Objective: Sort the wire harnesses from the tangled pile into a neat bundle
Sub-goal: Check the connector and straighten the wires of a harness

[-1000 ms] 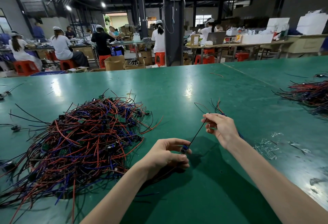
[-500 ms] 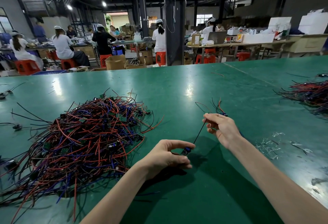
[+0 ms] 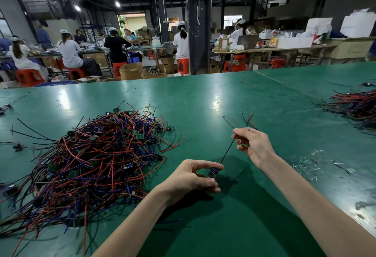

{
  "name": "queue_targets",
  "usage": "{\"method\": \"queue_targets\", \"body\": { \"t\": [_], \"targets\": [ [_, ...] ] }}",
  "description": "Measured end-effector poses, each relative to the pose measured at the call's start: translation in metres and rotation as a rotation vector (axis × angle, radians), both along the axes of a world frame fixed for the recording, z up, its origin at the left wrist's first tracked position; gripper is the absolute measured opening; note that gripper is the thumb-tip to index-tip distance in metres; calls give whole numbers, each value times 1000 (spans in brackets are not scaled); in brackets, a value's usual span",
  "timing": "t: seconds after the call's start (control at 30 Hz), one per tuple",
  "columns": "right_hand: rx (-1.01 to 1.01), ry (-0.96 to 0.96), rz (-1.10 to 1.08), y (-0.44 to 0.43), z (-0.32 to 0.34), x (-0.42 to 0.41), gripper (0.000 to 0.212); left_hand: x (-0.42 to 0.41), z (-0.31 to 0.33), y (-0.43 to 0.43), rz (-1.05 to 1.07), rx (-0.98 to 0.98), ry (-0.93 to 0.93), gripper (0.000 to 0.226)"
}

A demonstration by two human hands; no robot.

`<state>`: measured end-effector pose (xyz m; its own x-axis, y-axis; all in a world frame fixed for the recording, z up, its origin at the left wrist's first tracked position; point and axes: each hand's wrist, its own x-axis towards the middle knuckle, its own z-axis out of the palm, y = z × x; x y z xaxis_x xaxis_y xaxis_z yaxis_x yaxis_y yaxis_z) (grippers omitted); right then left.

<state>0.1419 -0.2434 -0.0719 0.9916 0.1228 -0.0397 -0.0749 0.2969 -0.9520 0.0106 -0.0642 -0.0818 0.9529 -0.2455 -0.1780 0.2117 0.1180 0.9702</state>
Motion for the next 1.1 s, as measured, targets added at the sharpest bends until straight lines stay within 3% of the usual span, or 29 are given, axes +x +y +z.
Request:
{"method": "queue_targets", "body": {
  "t": [0.33, 0.53, 0.8, 0.97, 1.1],
  "targets": [
    [-50, -15, -12, -2, 0, 0, 6, 1, -1, 0, 18, 2, -2, 41],
    [-72, 14, -67, -2, -3, 0, 15, 0, -1, 0, 6, 1, 6, 41],
    [-55, 19, -35, 1, -3, -4, 6, -1, 0, 0, 38, -23, -18, 40],
    [-82, 93, 43, 3, 2, -10, 29, 10, 11, 12, 319, -59, -151, 42],
    [-181, 55, 288, 23, 7, -35, 41, 15, 18, 26, 537, -228, -226, 39]
  ]
}}
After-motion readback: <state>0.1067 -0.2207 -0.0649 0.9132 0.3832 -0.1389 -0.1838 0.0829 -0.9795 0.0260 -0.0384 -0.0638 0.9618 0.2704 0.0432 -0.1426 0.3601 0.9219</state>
